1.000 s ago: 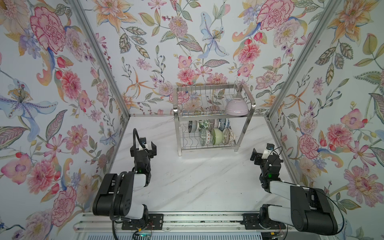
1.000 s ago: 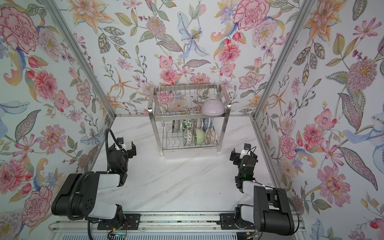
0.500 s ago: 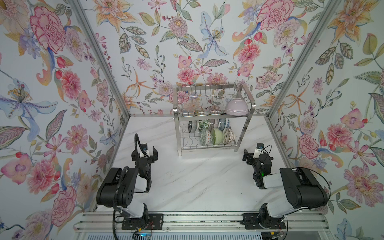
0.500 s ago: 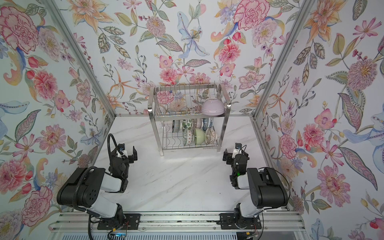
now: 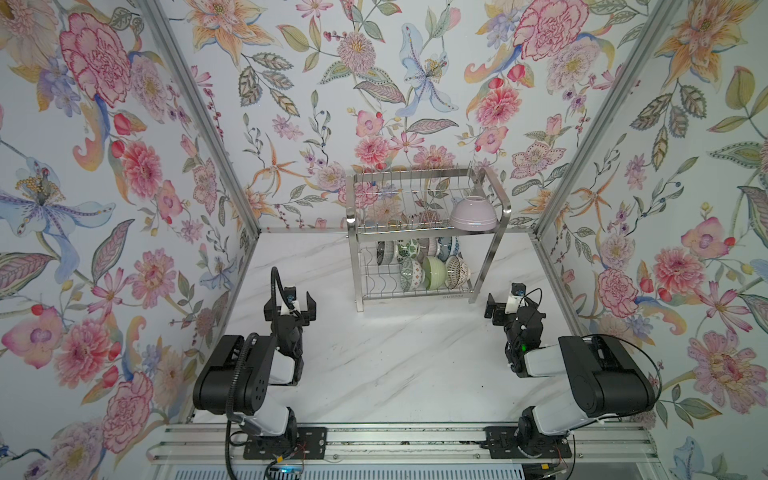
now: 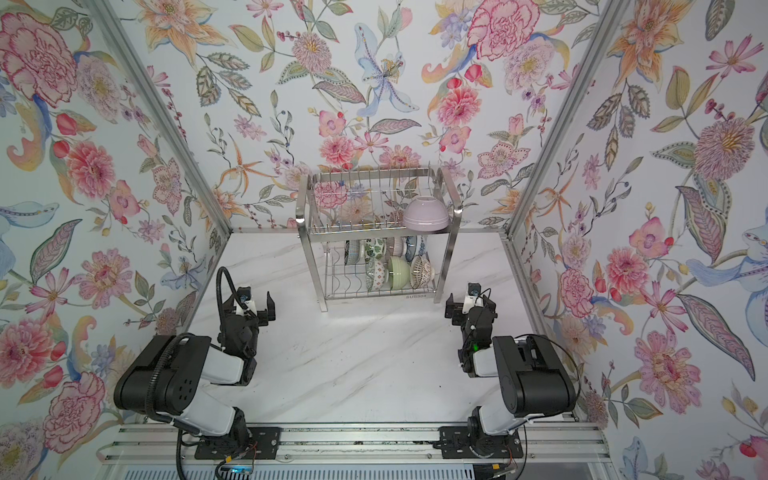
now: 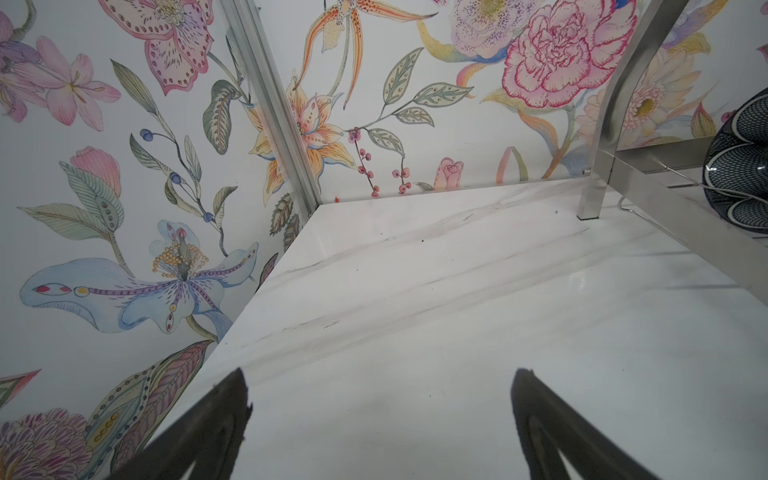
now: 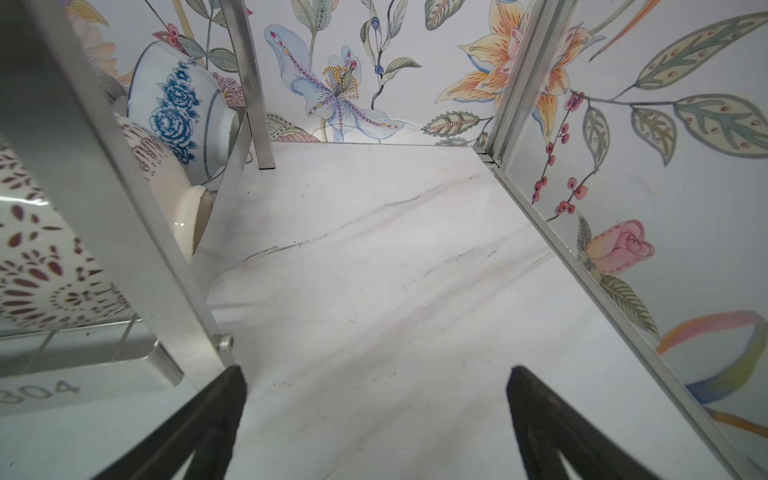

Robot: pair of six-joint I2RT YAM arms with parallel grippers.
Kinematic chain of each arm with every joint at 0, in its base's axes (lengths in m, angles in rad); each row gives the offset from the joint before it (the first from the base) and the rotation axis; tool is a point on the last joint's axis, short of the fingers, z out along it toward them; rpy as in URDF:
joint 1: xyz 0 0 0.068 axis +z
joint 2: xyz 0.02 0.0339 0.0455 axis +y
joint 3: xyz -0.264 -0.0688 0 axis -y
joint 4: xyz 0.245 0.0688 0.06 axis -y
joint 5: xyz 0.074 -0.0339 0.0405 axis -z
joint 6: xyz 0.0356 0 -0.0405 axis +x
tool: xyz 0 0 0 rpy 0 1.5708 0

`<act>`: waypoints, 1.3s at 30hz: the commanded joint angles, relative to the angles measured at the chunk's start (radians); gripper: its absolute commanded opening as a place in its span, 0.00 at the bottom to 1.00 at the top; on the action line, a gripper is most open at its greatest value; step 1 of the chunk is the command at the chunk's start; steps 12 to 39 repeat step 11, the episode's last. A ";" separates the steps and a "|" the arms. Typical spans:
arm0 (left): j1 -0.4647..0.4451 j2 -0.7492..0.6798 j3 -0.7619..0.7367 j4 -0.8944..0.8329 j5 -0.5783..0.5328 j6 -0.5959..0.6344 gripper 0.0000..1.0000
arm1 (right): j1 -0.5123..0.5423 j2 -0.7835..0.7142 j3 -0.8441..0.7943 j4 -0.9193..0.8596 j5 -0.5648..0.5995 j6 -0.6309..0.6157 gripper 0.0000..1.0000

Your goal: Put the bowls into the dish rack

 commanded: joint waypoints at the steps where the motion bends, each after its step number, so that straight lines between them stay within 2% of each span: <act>1: -0.008 -0.004 0.017 0.028 0.011 0.013 0.99 | -0.011 -0.004 0.018 -0.009 -0.027 0.005 0.99; 8: -0.007 -0.002 0.017 0.028 0.010 0.013 0.99 | -0.033 -0.005 0.028 -0.032 -0.075 0.016 0.99; 39: -0.008 -0.004 0.018 0.027 0.011 0.013 0.99 | -0.027 -0.005 0.026 -0.026 -0.069 0.011 0.99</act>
